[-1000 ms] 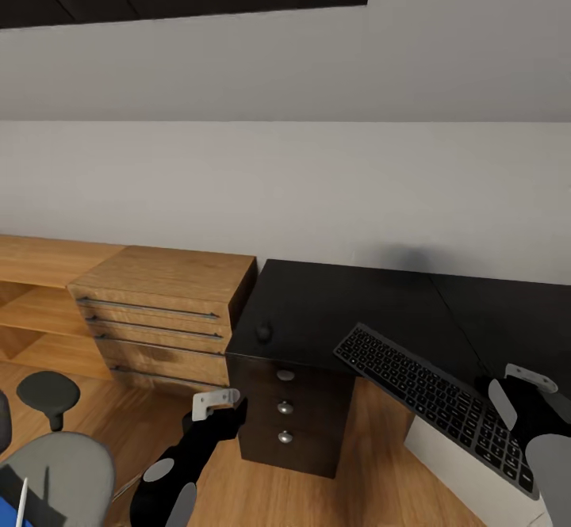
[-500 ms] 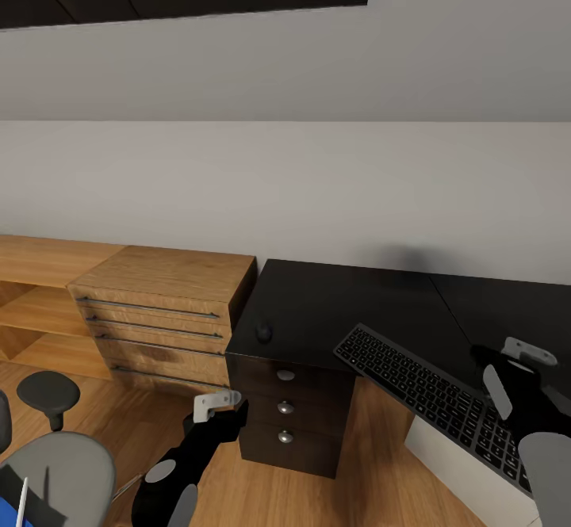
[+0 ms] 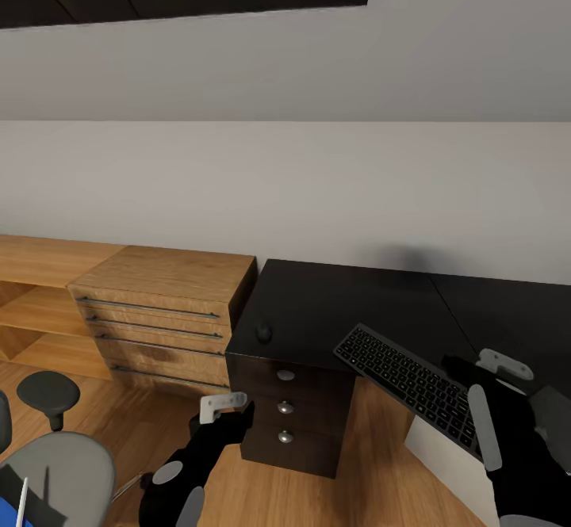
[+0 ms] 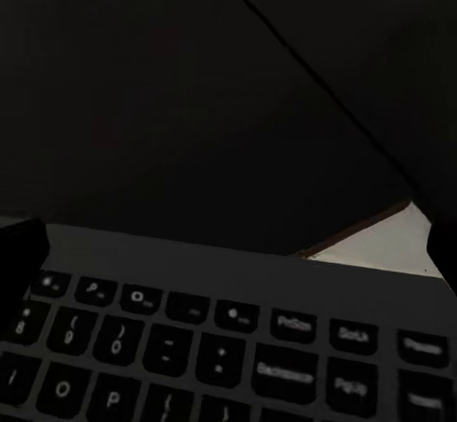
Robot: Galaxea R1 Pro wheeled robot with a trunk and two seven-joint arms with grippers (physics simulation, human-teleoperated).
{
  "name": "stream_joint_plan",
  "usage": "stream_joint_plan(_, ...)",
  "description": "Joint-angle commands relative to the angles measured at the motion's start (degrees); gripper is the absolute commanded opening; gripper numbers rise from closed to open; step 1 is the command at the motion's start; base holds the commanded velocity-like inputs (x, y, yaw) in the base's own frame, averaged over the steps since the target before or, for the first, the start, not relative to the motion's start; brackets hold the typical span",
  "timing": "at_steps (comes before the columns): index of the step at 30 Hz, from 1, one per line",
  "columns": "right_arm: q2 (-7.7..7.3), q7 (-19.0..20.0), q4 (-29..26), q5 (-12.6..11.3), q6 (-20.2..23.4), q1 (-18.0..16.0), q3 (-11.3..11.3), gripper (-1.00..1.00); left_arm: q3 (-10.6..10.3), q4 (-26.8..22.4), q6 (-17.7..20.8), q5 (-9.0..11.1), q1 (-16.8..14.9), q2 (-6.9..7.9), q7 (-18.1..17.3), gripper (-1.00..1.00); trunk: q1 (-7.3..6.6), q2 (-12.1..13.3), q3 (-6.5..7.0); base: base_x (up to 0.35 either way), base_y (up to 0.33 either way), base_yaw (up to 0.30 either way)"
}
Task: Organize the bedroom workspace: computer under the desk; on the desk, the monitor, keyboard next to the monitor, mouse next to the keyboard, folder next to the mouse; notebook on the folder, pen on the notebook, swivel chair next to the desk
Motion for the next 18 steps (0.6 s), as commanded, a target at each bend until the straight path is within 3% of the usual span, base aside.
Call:
stream_joint_plan(1, 0.31, -0.5, -0.1, -0.3, 0.2, 0.3, 0.4, 1.0, -0.1, -0.1, 0.2, 0.6, 0.0, 0.01, 0.5, 1.0, 0.0, 0.0, -0.06, 0.0, 0.0, 0.0)
stream_joint_plan(9, 2.76, -0.7, 0.3, 1.3, 0.0, 0.8, 1.1, 1.0, -0.1, 0.1, 0.2, 0.5, 0.0, 0.48, 0.5, 1.0, 0.0, 0.0, -0.06, 0.0, 0.0, 0.0)
stream_joint_plan(18, 3.06, -0.7, 0.3, 1.5, 0.0, 1.1, 1.2, 1.0, -0.1, 0.1, 0.3, 0.5, 0.0, 0.81, 0.5, 1.0, 0.0, 0.0, -0.06, 0.0, 0.0, 0.0)
